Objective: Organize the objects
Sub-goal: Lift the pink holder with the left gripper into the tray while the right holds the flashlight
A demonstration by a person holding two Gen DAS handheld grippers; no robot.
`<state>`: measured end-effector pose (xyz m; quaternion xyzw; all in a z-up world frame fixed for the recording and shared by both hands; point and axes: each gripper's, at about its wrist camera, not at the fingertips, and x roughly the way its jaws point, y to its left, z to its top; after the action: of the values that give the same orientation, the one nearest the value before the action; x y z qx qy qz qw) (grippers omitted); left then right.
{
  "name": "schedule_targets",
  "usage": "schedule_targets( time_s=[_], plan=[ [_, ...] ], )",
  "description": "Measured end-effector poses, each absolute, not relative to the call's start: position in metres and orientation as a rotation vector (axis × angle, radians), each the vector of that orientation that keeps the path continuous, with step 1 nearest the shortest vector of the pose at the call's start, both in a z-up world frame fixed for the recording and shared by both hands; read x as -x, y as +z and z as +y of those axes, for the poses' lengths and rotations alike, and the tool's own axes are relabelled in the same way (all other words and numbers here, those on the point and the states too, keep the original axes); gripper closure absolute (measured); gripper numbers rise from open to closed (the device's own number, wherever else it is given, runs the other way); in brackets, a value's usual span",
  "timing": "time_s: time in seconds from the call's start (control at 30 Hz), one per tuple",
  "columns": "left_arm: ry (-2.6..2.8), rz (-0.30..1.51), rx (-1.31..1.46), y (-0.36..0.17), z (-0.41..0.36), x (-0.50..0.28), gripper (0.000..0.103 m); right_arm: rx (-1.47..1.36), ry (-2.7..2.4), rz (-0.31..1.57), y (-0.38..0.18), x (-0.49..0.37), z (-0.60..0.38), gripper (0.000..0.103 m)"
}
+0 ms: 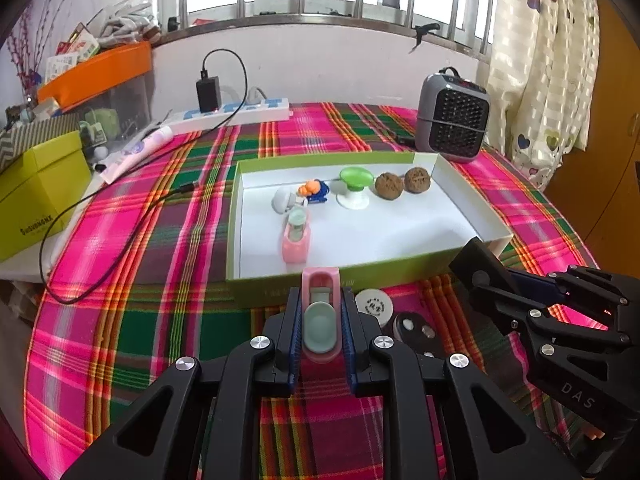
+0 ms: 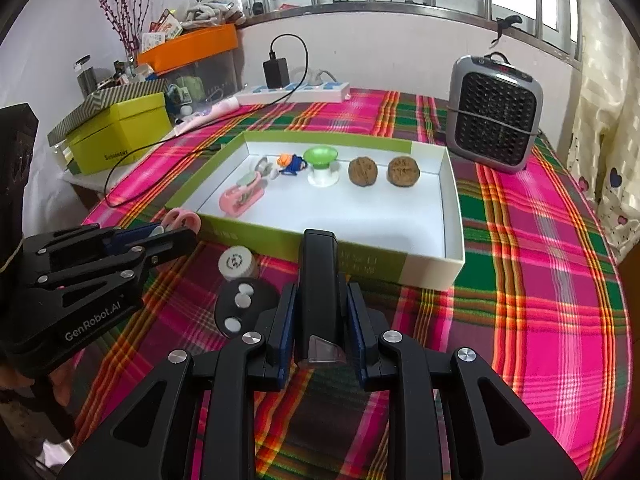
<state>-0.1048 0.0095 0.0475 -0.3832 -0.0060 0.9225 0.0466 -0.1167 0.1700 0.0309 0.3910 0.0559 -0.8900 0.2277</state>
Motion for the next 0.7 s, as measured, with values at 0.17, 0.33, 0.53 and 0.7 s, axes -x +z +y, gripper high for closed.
schedule_targets(
  time_s=[0.17,0.33,0.53,0.7],
  plan=[
    [2.82,-0.016,1.145,0.054,0.011,0.108,0.087,-1.058,-2.464,0.152,0.037,0.12,0.171,0.078],
    [2.815,-0.028,1.131,0.059,0.011,0.115,0.087,-1.053,-2.472,0.145,0.04,0.128,0.172,0.078],
    [2.804,-0.047,1.113,0.062,0.012,0.126,0.087,-1.056,-2.479,0.134,0.041,0.137,0.175,0.078],
    [2.792,-0.059,1.125,0.059,0.013,0.137,0.087,-1.066,-2.488,0.126,0.04,0.147,0.176,0.078]
  ],
)
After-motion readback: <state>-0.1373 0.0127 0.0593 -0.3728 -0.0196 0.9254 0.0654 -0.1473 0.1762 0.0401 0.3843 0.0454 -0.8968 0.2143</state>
